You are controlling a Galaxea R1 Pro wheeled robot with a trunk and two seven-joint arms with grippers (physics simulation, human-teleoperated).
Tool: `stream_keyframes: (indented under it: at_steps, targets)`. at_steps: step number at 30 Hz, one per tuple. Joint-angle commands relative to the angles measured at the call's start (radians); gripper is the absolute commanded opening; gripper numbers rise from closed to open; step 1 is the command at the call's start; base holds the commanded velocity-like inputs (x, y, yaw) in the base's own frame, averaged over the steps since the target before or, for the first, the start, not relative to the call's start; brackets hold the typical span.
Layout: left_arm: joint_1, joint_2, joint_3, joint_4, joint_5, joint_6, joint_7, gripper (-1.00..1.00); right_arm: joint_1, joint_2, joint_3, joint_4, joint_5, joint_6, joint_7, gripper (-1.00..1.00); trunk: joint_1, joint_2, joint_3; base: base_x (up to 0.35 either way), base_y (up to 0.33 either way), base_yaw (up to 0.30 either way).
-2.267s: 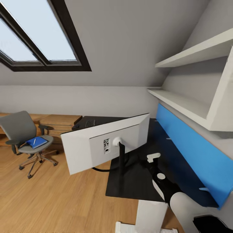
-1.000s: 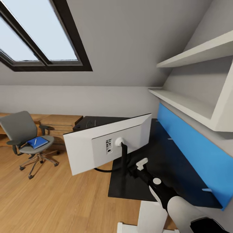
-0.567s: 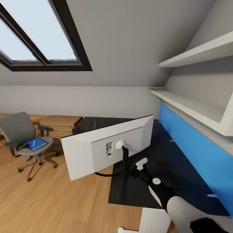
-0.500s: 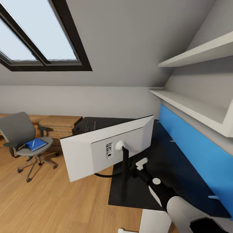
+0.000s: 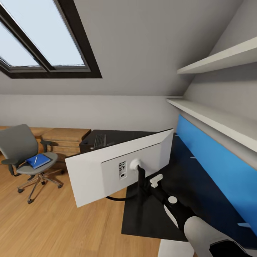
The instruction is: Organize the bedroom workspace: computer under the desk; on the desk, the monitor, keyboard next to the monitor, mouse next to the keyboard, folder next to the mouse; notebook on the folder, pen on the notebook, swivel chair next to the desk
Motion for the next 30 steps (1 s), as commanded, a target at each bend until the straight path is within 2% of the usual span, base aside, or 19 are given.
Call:
stream_keyframes:
  at_steps: [1, 7, 16, 30]
  targets:
    - [-0.001, 0.0, -0.005, 0.001, 0.01, -0.004, 0.0, 1.0, -0.001, 0.0, -0.003, 0.001, 0.01, -0.004, 0.0, 1.0, 0.0, -0.001, -0.002, 0.07, 0.032, 0.0]
    - [-0.001, 0.0, -0.005, 0.0, 0.01, -0.004, 0.0, 1.0, -0.001, 0.0, -0.003, 0.001, 0.01, -0.004, 0.0, 1.0, 0.0, -0.001, -0.002, 0.032, 0.046, 0.0]
    - [-0.001, 0.001, -0.005, 0.001, 0.01, -0.004, 0.001, 1.0, -0.001, 0.0, -0.003, 0.001, 0.01, -0.004, 0.0, 1.0, 0.0, -0.001, -0.002, 0.004, 0.168, 0.0]
    - [-0.001, 0.001, -0.004, 0.001, 0.01, -0.003, 0.001, 1.0, -0.001, 0.0, -0.003, 0.001, 0.01, -0.004, -0.001, 1.0, 0.0, -0.001, -0.002, 0.0, 0.014, 0.0]
